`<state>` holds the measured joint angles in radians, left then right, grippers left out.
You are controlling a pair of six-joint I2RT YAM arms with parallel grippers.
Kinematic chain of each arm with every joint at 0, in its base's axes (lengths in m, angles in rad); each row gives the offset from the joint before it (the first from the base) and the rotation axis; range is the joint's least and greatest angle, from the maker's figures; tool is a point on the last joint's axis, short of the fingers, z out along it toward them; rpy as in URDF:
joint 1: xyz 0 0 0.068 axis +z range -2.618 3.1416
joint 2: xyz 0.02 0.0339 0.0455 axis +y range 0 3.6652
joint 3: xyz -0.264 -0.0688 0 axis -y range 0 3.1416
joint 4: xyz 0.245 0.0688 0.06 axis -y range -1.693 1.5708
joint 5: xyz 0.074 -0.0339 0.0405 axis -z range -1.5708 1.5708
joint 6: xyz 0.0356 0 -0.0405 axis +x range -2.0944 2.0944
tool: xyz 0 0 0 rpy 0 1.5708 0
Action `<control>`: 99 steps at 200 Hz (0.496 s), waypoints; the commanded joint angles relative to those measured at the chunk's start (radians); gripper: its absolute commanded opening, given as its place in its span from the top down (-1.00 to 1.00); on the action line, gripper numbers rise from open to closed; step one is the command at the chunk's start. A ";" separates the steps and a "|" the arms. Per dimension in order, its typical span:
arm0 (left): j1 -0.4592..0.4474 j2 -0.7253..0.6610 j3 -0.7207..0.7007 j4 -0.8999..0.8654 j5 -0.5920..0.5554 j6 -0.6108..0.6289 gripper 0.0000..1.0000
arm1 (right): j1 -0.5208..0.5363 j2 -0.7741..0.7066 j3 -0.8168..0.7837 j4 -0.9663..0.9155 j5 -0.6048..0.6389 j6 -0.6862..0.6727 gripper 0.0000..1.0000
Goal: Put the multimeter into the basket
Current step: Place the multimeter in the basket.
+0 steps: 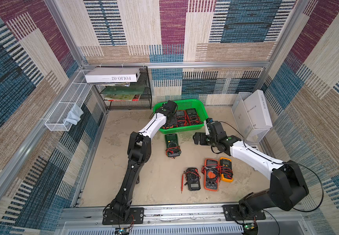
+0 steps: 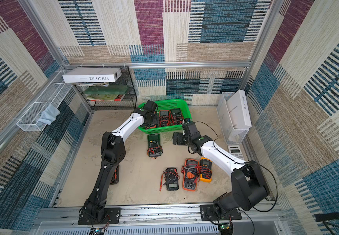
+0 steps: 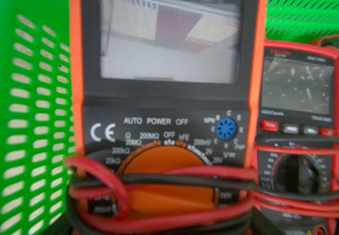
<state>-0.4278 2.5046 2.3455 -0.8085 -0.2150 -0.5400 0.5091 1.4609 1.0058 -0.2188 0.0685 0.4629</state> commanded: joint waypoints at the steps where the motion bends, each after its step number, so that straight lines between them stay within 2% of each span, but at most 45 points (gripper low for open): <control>1: 0.002 0.005 0.009 0.006 -0.011 -0.001 -0.34 | 0.000 -0.012 -0.005 0.001 -0.004 0.002 -0.99; 44: 0.003 -0.019 0.014 0.009 -0.007 0.011 -0.99 | 0.002 -0.023 -0.007 -0.004 -0.003 0.005 -0.99; 99: 0.003 -0.093 0.024 0.024 -0.001 0.048 -1.00 | 0.007 -0.042 -0.012 -0.010 -0.004 0.013 -0.99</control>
<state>-0.4271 2.4466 2.3604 -0.8036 -0.2134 -0.5186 0.5125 1.4322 0.9970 -0.2195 0.0662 0.4671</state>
